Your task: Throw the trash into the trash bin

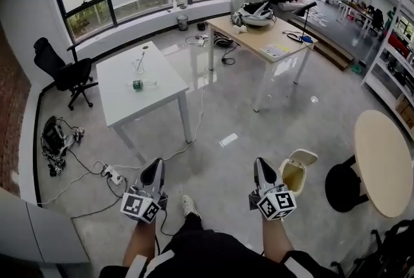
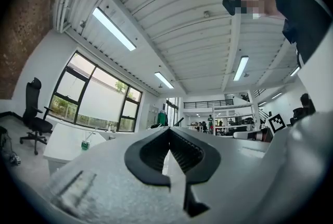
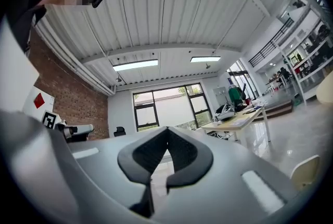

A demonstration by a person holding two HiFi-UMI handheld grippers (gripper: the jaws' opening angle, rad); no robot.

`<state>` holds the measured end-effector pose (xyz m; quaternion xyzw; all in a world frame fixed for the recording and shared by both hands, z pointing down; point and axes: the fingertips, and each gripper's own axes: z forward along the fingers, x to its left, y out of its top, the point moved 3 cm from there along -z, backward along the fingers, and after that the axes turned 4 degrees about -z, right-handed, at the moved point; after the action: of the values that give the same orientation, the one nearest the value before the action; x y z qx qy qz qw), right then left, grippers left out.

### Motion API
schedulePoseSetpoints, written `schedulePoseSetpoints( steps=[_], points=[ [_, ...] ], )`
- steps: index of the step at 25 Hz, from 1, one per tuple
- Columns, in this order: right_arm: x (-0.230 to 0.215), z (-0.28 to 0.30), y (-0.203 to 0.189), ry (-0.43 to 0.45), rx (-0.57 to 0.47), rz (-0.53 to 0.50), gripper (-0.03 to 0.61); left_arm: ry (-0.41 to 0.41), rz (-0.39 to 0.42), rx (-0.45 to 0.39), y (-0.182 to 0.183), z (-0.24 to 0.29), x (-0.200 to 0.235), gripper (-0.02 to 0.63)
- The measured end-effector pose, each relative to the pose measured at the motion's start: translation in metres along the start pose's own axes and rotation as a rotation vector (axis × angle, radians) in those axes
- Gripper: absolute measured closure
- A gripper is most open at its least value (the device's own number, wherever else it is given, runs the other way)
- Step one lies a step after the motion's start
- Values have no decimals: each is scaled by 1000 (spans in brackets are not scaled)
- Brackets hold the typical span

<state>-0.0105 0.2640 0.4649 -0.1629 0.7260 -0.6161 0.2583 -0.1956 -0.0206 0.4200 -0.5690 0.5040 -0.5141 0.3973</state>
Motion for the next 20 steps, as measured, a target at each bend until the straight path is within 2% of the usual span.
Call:
schedulePoseSetpoints(
  steps=[6,16,20],
  points=[
    [18,82,-12,134,17,-8,575,104,-9,-10,-8,15,61,612],
    [26,225,-14,170,30,-2,577,161,-1,-23,10,78,174,612],
    [46,284,-26,206,47,-7,577,195,-2,-24,12,86,223,612]
  ],
)
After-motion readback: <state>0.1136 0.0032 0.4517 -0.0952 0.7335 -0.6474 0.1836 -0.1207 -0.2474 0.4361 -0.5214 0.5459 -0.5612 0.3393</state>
